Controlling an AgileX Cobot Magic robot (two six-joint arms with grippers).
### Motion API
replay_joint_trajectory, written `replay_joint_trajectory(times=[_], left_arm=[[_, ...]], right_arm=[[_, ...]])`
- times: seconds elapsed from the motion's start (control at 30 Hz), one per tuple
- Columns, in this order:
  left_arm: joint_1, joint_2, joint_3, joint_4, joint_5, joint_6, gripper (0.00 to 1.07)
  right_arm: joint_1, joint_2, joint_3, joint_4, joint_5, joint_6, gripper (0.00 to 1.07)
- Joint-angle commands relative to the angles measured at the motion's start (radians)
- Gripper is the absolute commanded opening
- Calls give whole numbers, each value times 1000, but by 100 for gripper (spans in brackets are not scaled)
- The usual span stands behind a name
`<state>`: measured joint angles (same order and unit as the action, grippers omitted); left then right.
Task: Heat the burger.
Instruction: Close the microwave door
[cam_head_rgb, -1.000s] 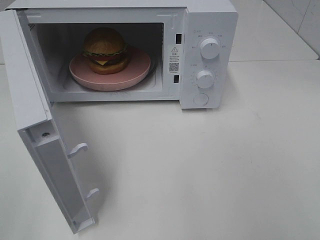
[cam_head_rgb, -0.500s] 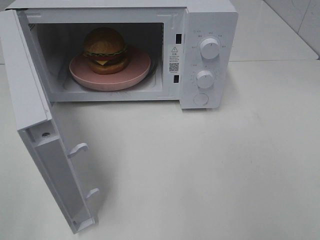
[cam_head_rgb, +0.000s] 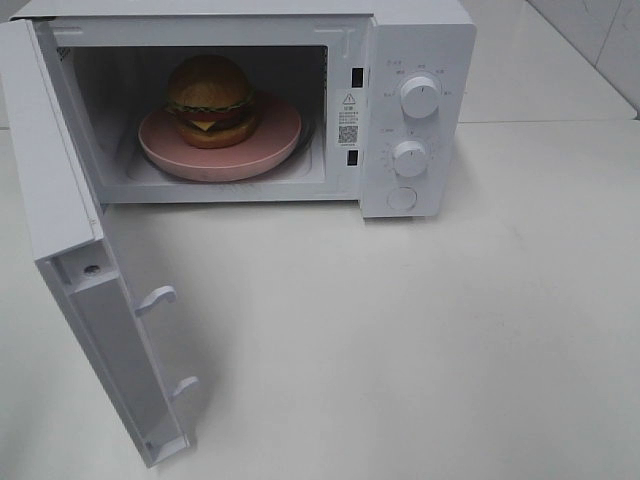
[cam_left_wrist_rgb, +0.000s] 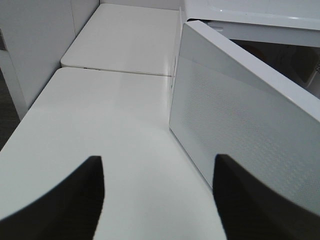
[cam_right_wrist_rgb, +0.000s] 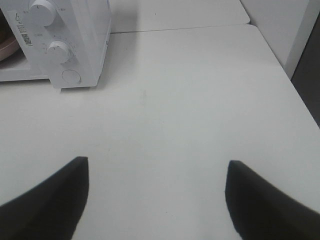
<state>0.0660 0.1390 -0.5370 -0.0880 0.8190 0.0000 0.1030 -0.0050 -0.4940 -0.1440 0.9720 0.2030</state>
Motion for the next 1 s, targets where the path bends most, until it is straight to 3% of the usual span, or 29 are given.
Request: replay_joint_trajectory(times=[0.03, 0.17, 0.2, 0.23, 0.27, 0.3, 0.53, 0.6, 0.7, 1.0], left_arm=[[5, 62, -5, -4, -69, 0, 39], [5, 119, -5, -8, -110, 0, 29], [5, 157, -5, -8, -127, 0, 20], [5, 157, -5, -8, -127, 0, 20], [5, 190, -5, -8, -145, 0, 6], [5, 206, -5, -8, -161, 0, 0], [5, 276, 35, -8, -325, 0, 0], [5, 317, 100, -8, -487, 0, 0], [5, 324, 118, -8, -525, 0, 0], [5, 394, 290, -8, -921, -8, 0]], right_arm=[[-7, -26, 2, -4, -5, -5, 74], [-7, -26, 2, -4, -5, -5, 74], [-7, -26, 2, -4, -5, -5, 74], [-7, -26, 2, -4, -5, -5, 74], [-7, -26, 2, -4, -5, -5, 74], [-7, -26, 2, -4, -5, -5, 74], [-7, -26, 2, -4, -5, -5, 74], [-7, -26, 2, -4, -5, -5, 74], [-7, -26, 2, -4, -5, -5, 74], [-7, -26, 2, 1, -5, -4, 74]])
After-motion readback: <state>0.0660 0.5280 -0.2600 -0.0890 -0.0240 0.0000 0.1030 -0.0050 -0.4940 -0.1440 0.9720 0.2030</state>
